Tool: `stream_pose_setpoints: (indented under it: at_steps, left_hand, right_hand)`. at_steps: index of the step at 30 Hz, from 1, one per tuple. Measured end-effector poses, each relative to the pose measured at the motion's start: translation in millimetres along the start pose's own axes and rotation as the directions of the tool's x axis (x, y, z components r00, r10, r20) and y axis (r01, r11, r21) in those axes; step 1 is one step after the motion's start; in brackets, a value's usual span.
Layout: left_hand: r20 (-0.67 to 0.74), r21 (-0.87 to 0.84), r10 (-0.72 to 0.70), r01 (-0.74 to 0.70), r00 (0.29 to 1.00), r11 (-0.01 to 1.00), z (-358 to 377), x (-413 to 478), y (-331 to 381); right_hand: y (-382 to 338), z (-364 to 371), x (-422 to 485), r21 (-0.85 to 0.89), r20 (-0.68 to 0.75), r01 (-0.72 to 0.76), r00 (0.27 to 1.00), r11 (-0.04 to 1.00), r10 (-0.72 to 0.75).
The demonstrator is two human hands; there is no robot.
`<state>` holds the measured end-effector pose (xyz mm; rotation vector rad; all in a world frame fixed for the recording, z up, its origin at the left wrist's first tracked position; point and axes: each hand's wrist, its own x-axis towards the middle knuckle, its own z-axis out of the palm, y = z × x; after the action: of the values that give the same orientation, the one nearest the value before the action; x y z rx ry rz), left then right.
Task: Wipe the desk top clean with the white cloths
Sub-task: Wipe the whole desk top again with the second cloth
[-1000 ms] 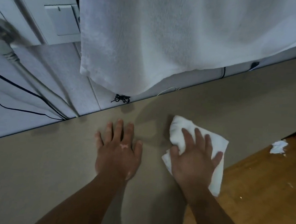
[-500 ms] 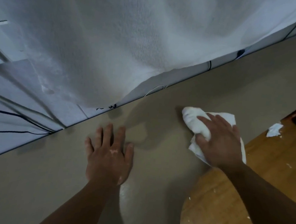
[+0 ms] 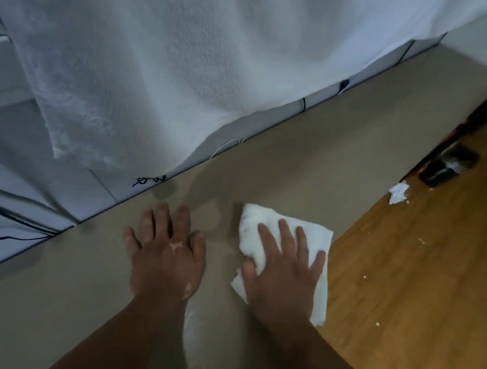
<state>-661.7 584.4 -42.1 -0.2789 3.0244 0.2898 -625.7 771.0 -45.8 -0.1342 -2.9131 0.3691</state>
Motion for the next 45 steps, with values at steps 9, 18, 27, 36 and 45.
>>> stream_pose_setpoints:
  at_steps: [9,18,27,36,45]
  left_hand:
    - [0.043,0.026,0.048,-0.049,0.998,0.998,-0.9,8.8,0.1]
    - [0.049,-0.08,-0.093,0.097,0.994,0.992,1.9,26.0,43.4]
    - [0.06,-0.016,-0.245,0.246,0.968,0.969,6.9,57.3,99.3]
    - [0.051,0.04,-0.281,0.279,0.958,0.96,8.0,57.7,101.3]
    - [0.026,0.013,-0.3,0.3,0.954,0.954,8.5,57.2,101.1]
  right_hand:
    - [58.9,-6.1,40.3,0.134,0.151,0.343,0.92,0.93,-0.361]
    - [131.3,-13.3,152.2,0.113,0.25,0.372,0.887,0.921,-0.389]
    - [171.0,-6.7,270.5,0.097,0.169,0.22,0.957,0.971,-0.234]
    - [77.6,-4.5,169.6,0.07,0.221,0.084,0.97,0.994,-0.098]
    - [29.7,10.1,217.3,0.187,0.413,0.511,0.734,0.839,-0.539]
